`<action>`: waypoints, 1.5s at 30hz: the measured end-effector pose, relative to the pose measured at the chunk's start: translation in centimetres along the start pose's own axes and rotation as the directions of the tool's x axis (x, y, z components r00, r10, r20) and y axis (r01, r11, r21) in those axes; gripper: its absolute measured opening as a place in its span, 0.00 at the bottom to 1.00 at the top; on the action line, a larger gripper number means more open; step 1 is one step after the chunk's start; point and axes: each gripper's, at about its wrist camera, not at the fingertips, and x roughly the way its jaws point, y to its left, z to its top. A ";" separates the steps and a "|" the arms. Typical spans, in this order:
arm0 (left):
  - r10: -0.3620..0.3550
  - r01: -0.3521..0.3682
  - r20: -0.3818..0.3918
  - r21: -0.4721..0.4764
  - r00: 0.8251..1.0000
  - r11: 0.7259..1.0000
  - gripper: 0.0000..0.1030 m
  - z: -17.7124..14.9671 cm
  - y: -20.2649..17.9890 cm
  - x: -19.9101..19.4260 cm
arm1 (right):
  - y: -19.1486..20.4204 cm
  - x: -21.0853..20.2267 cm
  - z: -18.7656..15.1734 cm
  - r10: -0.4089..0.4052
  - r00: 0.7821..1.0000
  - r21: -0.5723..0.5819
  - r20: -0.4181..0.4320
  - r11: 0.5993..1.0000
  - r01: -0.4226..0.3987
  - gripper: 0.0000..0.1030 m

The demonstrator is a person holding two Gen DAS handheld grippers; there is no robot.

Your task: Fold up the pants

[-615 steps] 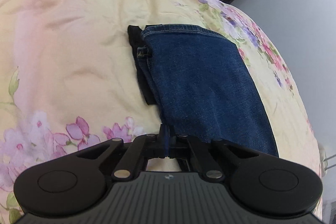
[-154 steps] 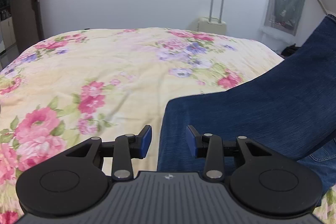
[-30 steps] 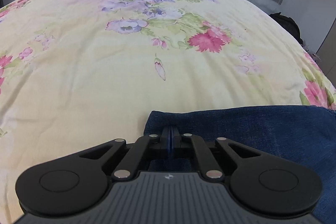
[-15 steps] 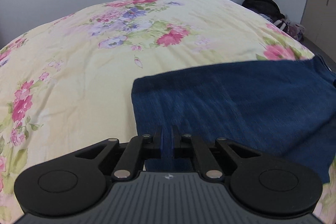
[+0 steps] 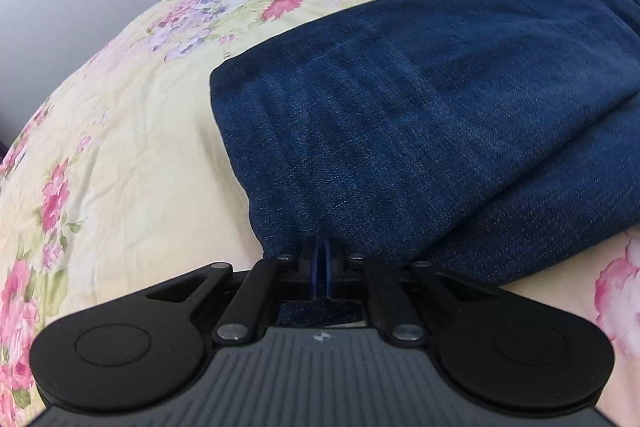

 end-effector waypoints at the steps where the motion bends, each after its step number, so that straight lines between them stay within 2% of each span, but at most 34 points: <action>1: -0.003 0.003 -0.003 -0.015 1.000 1.000 0.07 0.2 0.3 -0.4 | -0.3 0.0 0.3 0.005 1.000 0.017 -0.011 1.000 -0.005 0.28; 4: 0.009 -0.008 0.033 -0.037 0.999 0.999 0.09 0.8 1.0 -2.9 | -1.3 -1.1 1.4 0.019 0.999 0.075 -0.031 0.997 -0.016 0.29; 6: 0.012 -0.009 0.076 -0.043 0.997 0.999 0.14 1.4 1.1 -5.0 | -2.5 -3.0 1.8 0.052 0.998 0.160 -0.020 0.986 -0.048 0.42; 7: 0.003 0.000 0.087 -0.044 0.996 0.999 0.17 1.8 0.9 -5.9 | -3.4 -4.2 1.8 0.077 0.997 0.216 -0.004 0.974 -0.074 0.57; 8: -0.004 0.008 0.096 -0.044 0.995 0.999 0.17 2.2 0.7 -6.5 | -4.4 -5.2 1.5 0.104 0.995 0.268 0.010 0.958 -0.103 0.64; 10: -0.021 0.027 0.117 -0.044 0.993 0.999 0.20 3.2 -0.1 -7.5 | -6.7 -6.7 0.8 0.166 0.986 0.399 0.013 0.903 -0.157 0.64; 12: -0.061 0.068 0.127 -0.048 0.990 0.997 0.22 4.3 -1.4 -8.1 | -9.2 -7.4 -0.6 0.220 0.976 0.549 0.011 0.814 -0.190 0.68; 15: -0.110 0.119 0.133 -0.058 0.985 0.991 0.22 6.1 -3.3 -7.8 | -12.8 -7.0 -3.5 0.282 0.958 0.744 0.045 0.631 -0.220 0.71; 17: -0.128 0.138 0.132 -0.067 0.983 0.988 0.22 7.1 -4.4 -7.1 | -15.0 -6.2 -5.1 0.310 0.947 0.825 0.086 0.510 -0.242 0.78; 20: -0.175 0.188 0.131 -0.089 0.976 0.978 0.22 8.2 -5.5 -6.0 | -17.0 -4.5 -6.3 0.348 0.925 0.883 0.154 0.372 -0.287 0.78; 22: -0.185 0.198 0.133 -0.088 0.974 0.976 0.22 8.8 -6.6 -5.4 | -17.8 -3.3 -6.2 0.371 0.907 0.889 0.198 0.322 -0.326 0.78; 26: -0.230 0.243 0.134 -0.094 0.964 0.965 0.22 9.7 -7.6 -3.9 | -18.2 -0.9 -5.3 0.383 0.901 0.879 0.203 0.334 -0.340 0.77; 30: -0.237 0.248 0.123 -0.085 0.964 0.965 0.20 10.8 -8.5 -1.7 | -18.5 1.3 -6.1 0.388 0.893 0.879 0.228 0.313 -0.361 0.76; 33: -0.225 0.235 0.120 -0.073 0.967 0.969 0.17 11.6 -8.8 0.0 | -18.4 1.8 -6.9 0.373 0.895 0.868 0.246 0.326 -0.374 0.62; 35: -0.221 0.229 0.118 -0.066 0.968 0.971 0.16 12.4 -8.9 1.1 | -18.7 2.0 -7.2 0.359 0.896 0.869 0.262 0.315 -0.381 0.42; 37: -0.221 0.228 0.124 -0.049 0.967 0.972 0.15 13.3 -9.0 2.0 | -19.2 2.0 -7.6 0.365 0.886 0.873 0.285 0.283 -0.397 0.39; 38: -0.221 0.227 0.131 -0.036 0.966 0.973 0.14 13.7 -9.1 2.5 | -19.2 1.8 -7.5 0.367 0.883 0.868 0.292 0.285 -0.405 0.36; 42: -0.218 0.220 0.150 -0.001 0.964 0.975 0.13 15.8 -9.6 4.3 | -19.0 0.7 -6.8 0.364 0.882 0.849 0.299 0.321 -0.420 0.30; 45: -0.198 0.199 0.120 0.007 0.973 0.980 0.10 17.1 -10.0 6.8 | -18.7 -0.3 -6.0 0.351 0.887 0.834 0.298 0.356 -0.421 0.28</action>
